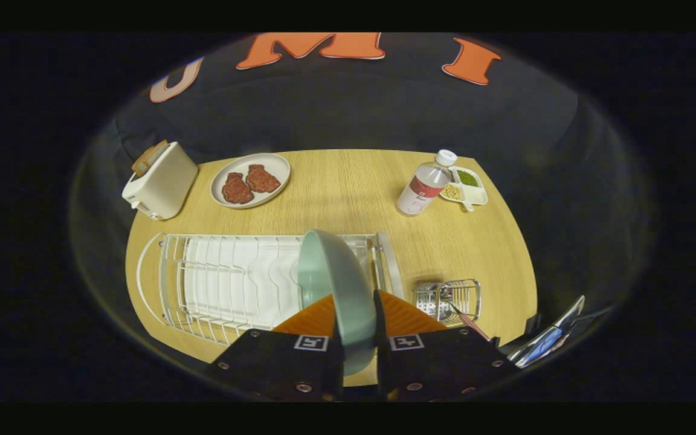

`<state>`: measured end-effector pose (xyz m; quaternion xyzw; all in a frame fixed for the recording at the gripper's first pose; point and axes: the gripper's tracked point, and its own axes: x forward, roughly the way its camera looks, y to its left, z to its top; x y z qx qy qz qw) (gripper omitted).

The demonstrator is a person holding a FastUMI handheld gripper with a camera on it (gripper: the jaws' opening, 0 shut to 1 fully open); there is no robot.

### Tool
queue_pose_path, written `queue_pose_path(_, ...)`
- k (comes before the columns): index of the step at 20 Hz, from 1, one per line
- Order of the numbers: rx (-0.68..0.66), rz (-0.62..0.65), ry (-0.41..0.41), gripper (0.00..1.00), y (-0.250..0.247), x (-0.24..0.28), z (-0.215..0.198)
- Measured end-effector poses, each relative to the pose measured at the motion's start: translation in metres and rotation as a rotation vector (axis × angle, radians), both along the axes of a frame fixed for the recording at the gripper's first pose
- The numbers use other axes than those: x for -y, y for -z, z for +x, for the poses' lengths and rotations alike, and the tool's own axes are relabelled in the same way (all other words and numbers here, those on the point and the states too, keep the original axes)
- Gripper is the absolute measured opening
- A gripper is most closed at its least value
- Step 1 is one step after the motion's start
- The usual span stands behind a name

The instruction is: Take the plate from the dish rack, then take the spoon from the basket and place it into the plate.

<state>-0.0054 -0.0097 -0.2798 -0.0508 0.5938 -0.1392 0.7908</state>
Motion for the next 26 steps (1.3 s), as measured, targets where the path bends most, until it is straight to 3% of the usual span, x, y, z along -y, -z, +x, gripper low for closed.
queue_pose_path(4,0.036,-0.123,-0.037,0.22,-0.015,0.005,0.007)
queue_pose_path(10,0.095,-0.106,0.023,0.22,-0.043,0.002,0.003)
queue_pose_path(18,0.147,0.004,0.061,0.22,-0.077,0.009,-0.037)
queue_pose_path(26,0.128,0.181,0.088,0.22,-0.077,0.014,-0.111)
